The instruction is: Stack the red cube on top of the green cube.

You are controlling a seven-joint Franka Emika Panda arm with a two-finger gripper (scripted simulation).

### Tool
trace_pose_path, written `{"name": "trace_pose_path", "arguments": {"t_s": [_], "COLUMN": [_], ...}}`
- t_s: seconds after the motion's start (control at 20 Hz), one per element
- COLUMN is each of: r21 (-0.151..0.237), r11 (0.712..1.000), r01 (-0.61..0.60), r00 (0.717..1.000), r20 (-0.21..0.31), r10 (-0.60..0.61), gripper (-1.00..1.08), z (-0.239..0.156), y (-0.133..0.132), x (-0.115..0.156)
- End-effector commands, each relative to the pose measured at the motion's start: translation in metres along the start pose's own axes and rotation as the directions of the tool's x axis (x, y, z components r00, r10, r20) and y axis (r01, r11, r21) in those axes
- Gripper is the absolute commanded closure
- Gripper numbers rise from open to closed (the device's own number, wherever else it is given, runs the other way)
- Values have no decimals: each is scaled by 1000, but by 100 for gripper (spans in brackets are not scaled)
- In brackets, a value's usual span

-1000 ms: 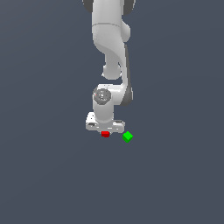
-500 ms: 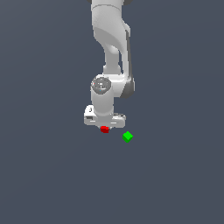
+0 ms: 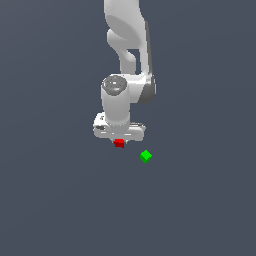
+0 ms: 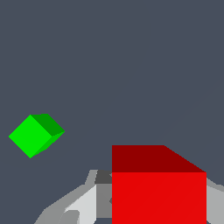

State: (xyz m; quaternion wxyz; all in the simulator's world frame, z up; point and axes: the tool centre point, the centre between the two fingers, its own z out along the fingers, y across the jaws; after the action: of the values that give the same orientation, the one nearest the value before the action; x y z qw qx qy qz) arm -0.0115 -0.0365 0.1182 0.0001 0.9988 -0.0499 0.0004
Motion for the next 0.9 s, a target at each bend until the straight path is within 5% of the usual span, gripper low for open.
{"name": "trace_pose_path", "arguments": {"t_s": [0.0,0.35,0.85], "r21": [0,0,1], "r11": [1000,1000,1000], "r01": [0,0,0], "r00": [1000,1000,1000], "r20": [0,0,0], "r10": [0,0,0], "gripper": [108,108,108], "z": [0,8,44], "y": [0,-19,-99], "x": [0,1,9]}}
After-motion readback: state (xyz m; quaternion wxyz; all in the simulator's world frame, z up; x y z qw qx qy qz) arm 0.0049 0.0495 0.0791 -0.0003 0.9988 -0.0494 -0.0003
